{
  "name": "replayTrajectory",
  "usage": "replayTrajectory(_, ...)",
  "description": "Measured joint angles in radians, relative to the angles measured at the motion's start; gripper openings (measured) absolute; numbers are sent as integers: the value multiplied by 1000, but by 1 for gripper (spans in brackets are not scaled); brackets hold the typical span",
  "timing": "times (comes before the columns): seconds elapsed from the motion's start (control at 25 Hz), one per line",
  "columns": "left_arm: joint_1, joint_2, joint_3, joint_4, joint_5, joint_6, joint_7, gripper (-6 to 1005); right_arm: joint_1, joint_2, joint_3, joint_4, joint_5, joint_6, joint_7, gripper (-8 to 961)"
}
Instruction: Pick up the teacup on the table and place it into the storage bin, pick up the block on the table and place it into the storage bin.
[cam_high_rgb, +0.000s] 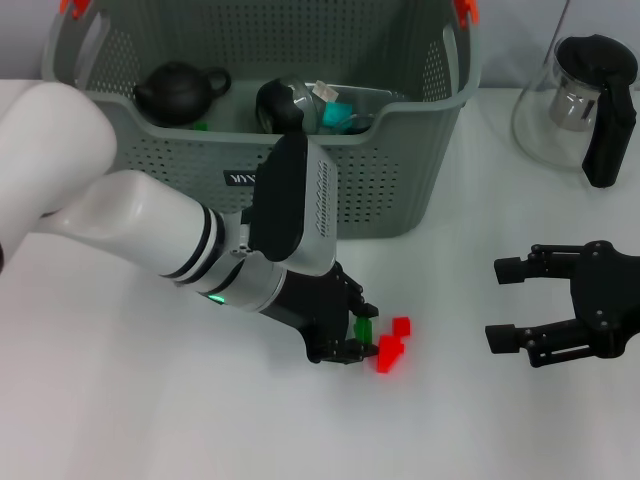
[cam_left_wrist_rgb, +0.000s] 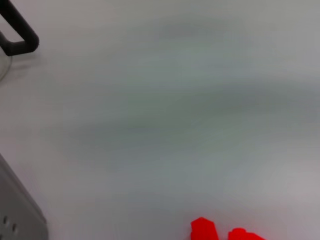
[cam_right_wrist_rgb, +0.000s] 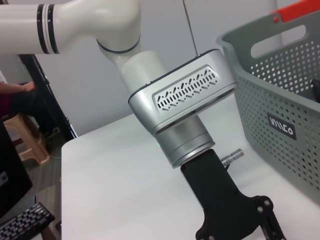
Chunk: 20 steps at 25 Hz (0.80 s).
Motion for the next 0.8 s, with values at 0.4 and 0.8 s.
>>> replayTrajectory(0.4, 65, 11, -174, 181, -3, 235, -103, 405, -1, -3, 0, -1, -1, 1, 0, 942)
replayTrajectory(0.8, 107, 22, -676, 319, -166, 438, -208, 406, 0, -9, -6, -1, -5, -14, -2, 942)
